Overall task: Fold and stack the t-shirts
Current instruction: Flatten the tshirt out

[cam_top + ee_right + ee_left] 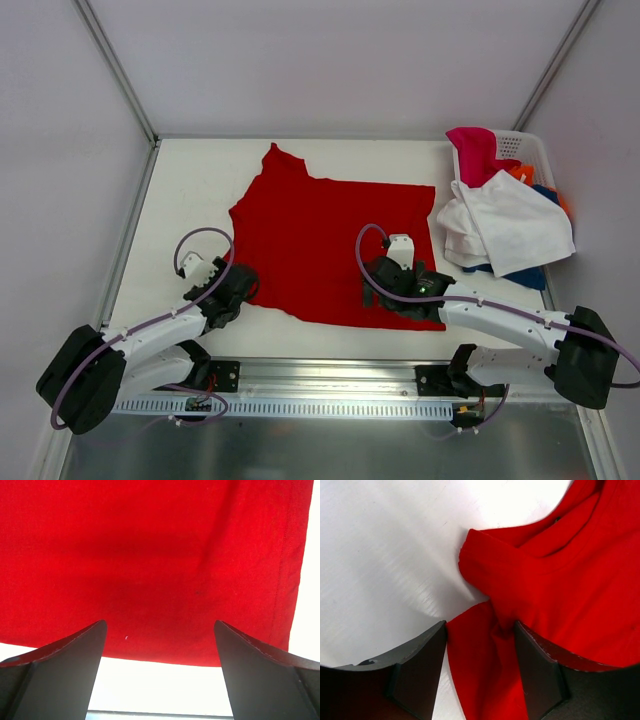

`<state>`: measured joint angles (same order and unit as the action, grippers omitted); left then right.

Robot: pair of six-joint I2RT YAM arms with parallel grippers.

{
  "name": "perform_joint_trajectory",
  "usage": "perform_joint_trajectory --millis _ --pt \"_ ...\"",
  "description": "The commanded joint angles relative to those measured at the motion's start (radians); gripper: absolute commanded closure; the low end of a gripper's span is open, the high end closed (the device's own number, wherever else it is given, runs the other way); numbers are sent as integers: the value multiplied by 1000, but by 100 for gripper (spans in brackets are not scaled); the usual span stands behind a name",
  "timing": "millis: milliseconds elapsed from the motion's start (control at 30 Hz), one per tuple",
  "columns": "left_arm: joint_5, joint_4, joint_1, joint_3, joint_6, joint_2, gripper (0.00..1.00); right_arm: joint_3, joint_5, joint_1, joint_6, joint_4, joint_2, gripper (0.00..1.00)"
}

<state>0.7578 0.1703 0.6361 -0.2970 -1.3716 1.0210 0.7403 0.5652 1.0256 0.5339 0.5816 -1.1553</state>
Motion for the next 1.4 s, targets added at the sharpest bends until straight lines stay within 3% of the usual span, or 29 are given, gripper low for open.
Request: perform_joint_trajectory --millis 0,133,300,367,633,1033,1200,1367 --pt "-87 43 8 53 -1 28 44 -1 32 5 -2 18 17 7" --pt "-104 43 10 62 -7 21 53 1 27 4 1 20 17 7" --pt "-110 43 10 68 -4 10 91 5 25 5 3 23 5 7" --pt "-115 43 8 65 0 10 100 7 25 4 3 23 0 7" --pt "-152 98 11 21 52 -18 100 8 25 4 5 26 -9 7" --pt "-187 319 10 -162 138 -286 100 11 44 4 3 26 -38 7" --pt "-181 336 10 -240 190 -286 100 10 53 4 5 26 -58 7" --pt "-141 333 10 -316 227 -182 100 13 55 4 3 11 -89 7"
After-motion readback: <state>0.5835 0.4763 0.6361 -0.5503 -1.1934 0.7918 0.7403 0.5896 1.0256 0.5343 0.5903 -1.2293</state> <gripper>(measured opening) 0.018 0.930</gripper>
